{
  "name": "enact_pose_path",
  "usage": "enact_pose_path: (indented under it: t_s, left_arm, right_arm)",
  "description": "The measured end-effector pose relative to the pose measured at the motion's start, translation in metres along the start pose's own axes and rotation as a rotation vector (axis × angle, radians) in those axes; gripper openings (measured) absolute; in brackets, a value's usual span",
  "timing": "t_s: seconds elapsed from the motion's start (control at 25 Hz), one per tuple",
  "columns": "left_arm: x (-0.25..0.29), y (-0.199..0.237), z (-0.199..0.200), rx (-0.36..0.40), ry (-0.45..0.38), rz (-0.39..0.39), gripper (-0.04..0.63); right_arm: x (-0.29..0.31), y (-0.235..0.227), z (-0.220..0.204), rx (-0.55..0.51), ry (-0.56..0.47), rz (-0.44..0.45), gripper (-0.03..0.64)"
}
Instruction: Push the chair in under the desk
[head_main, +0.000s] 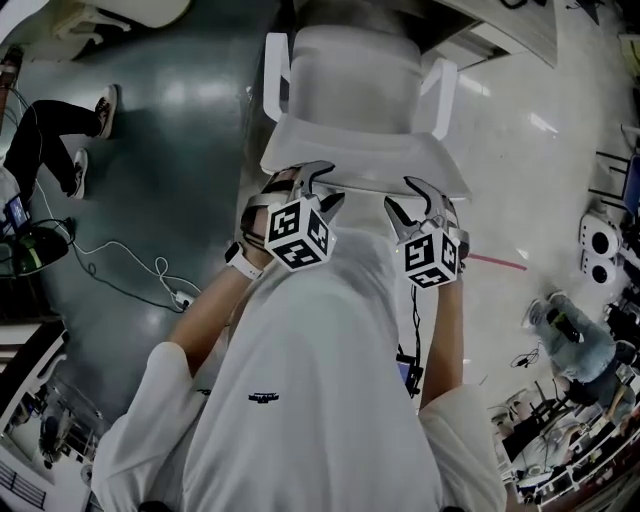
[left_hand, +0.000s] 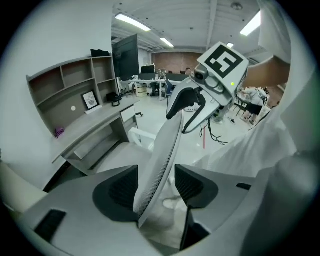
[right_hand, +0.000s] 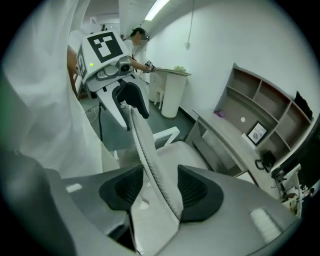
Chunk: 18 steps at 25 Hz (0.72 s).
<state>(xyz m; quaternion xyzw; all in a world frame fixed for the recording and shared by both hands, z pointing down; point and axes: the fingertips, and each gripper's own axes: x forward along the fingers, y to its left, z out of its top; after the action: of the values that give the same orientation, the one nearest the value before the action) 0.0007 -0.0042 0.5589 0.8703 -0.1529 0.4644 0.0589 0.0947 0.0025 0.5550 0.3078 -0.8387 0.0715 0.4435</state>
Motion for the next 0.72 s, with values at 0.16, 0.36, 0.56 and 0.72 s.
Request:
enact_pose_path:
  t_s: [0.16, 0.36, 0.56, 0.72]
  left_arm:
    - [0.014, 0.001, -0.013, 0.060, 0.049, 0.021, 0.225]
    - [0.020, 0.005, -0.013, 0.049, 0.060, 0.044, 0.202]
    - [0.018, 0.018, -0.015, 0.047, 0.050, 0.056, 0.204]
    - [0.024, 0.038, -0.013, 0.042, 0.053, 0.043, 0.204]
  right_arm:
    - [0.014, 0.004, -0.014, -0.071, 0.069, -0.009, 0.204]
    - [0.020, 0.003, -0.022, -0.114, 0.086, -0.023, 0.157]
    - [0.025, -0.001, -0.013, -0.091, 0.055, -0.036, 0.158]
    - [0.036, -0.015, -0.005, -0.083, 0.020, -0.077, 0.158]
